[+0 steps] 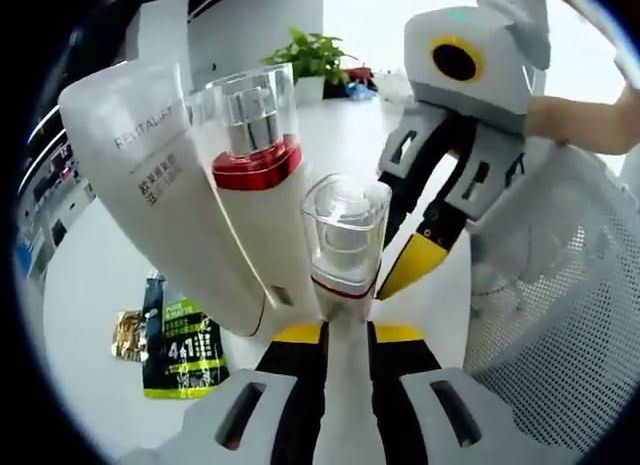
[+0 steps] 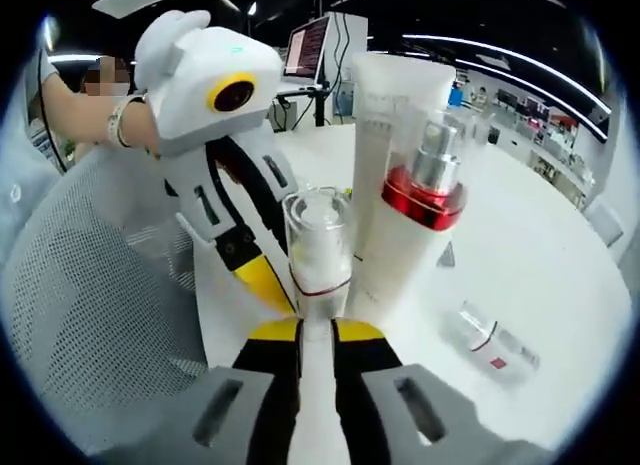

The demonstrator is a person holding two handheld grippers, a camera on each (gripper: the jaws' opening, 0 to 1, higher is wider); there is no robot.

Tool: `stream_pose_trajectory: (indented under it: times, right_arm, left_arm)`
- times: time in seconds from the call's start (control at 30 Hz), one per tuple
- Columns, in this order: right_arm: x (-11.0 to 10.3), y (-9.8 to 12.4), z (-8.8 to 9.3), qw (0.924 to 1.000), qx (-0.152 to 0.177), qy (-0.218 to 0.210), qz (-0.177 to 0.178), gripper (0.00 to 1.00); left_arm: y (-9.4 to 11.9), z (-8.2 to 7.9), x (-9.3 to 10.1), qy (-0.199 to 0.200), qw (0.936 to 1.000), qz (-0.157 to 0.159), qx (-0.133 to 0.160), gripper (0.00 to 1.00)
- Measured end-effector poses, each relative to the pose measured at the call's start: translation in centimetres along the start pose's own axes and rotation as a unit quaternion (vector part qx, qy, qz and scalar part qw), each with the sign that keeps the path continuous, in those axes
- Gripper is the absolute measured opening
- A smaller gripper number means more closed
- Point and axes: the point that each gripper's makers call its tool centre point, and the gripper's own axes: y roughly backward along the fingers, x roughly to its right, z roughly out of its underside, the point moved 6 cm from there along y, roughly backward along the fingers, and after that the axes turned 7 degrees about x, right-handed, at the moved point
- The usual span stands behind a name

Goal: Arrange the skincare products in the storage area until every visible bottle or jar stands upright without overlapping.

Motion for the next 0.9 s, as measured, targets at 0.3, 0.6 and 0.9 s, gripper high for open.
stream_pose_trajectory:
  times: [0.3, 0.6, 0.9]
  right_arm:
    - [0.5, -0.2, 0.2, 0.9998, -0.001, -0.002, 0.017, 0.1]
    - [0.6, -0.5, -0.1, 0.9998, 0.003, -0.003, 0.022, 0.1]
    - [0.8, -0.8, -0.1, 0.9998, 0.003, -0.006, 0.02, 0.11]
  left_arm:
    - [-0.4, 0.1, 0.0, 0.006, 1.0, 0.005, 0.002, 0.14]
    - [-0.6, 0.0, -1.1, 0.014, 0.9998, -0.007, 0.007, 0.13]
    - [-0.7, -0.1, -1.5, 0.026, 0.9995, -0.015, 0.011, 0.14]
